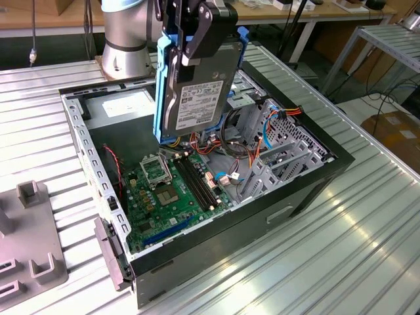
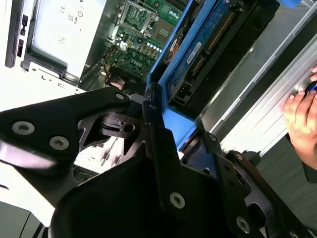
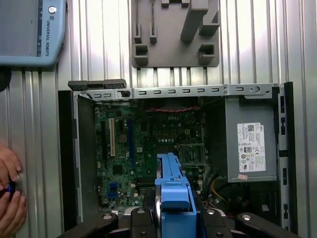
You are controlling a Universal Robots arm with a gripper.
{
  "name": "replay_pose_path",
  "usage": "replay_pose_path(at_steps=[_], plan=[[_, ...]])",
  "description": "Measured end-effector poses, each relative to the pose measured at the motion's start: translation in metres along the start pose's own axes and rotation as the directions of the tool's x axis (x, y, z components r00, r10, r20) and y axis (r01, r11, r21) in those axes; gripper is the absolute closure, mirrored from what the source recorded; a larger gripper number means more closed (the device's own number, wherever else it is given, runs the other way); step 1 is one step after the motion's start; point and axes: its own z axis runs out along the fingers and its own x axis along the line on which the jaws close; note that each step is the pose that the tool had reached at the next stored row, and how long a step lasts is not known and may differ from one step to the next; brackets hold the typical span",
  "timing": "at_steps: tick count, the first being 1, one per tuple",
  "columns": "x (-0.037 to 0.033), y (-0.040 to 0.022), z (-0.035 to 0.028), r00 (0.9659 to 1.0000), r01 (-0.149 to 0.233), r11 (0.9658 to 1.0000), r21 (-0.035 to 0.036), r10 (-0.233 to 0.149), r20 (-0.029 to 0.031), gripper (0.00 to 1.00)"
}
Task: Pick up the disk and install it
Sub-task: 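Insert the disk into the insertion slot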
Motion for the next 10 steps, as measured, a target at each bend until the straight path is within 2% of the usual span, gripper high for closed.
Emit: replay_pose_path(at_steps=[2,5,6,10], plan=[[-0.0001,-0.0016,-0.0001,1.0,0.0,1.0,0.0,0.0,-0.0003,0.63],[-0.0007,-0.0153,0.0,1.0,0.0,1.0,0.0001,0.0,0.0,0.63],[-0.001,-0.0227,0.0,1.0,0.0,1.0,0.0,0.0,0.0,0.63],[-0.0018,-0.0419,-0.0001,1.0,0.0,1.0,0.0001,0.0,0.0001,0.63]])
